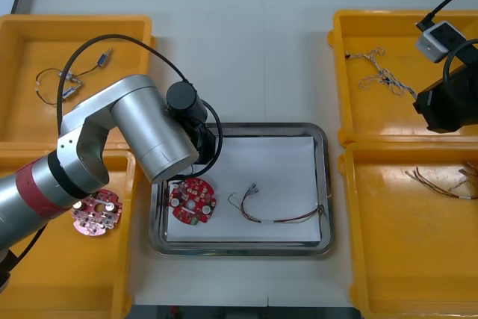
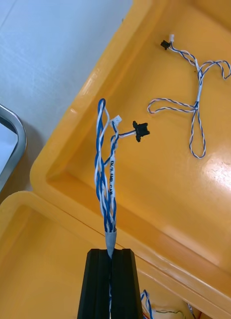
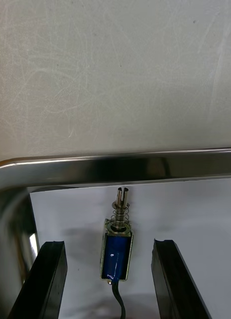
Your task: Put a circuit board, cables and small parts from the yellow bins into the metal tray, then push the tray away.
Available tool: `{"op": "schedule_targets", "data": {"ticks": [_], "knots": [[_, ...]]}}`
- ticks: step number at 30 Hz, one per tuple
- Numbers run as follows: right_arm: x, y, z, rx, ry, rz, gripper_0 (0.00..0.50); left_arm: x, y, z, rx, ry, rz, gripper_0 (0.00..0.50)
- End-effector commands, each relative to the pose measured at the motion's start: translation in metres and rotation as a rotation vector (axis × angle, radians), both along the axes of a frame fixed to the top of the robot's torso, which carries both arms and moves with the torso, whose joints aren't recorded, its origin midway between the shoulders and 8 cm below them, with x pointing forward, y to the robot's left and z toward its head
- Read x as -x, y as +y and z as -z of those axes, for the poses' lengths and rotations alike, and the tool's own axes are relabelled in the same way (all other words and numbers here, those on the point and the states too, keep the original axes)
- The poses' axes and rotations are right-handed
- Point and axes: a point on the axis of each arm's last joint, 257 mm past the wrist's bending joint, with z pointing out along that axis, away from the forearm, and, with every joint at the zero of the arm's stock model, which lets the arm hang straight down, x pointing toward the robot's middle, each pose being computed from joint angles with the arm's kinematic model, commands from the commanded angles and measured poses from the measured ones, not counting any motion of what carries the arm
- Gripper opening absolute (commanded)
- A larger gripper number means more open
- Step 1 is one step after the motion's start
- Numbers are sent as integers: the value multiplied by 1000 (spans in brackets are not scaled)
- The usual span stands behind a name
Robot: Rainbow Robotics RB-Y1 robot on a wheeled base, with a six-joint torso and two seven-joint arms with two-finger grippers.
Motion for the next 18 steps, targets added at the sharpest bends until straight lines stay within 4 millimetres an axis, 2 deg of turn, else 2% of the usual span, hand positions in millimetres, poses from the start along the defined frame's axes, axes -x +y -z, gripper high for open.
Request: {"op": "schedule_targets", "data": {"ticks": [1, 5, 11, 18], "knots": [[6, 1, -8, 79, -29, -71, 0, -5, -25, -25, 14, -58, 66, 500], [7, 5, -7, 79, -27, -86, 0, 0, -24, -34, 26, -50, 67, 500], [7, 9, -8, 80, -26, -97, 0, 9, -17, -60, 49, -33, 72, 500], [5, 11, -10, 86, -32, -97, 0, 11, 6, -91, 50, -13, 97, 500]]}}
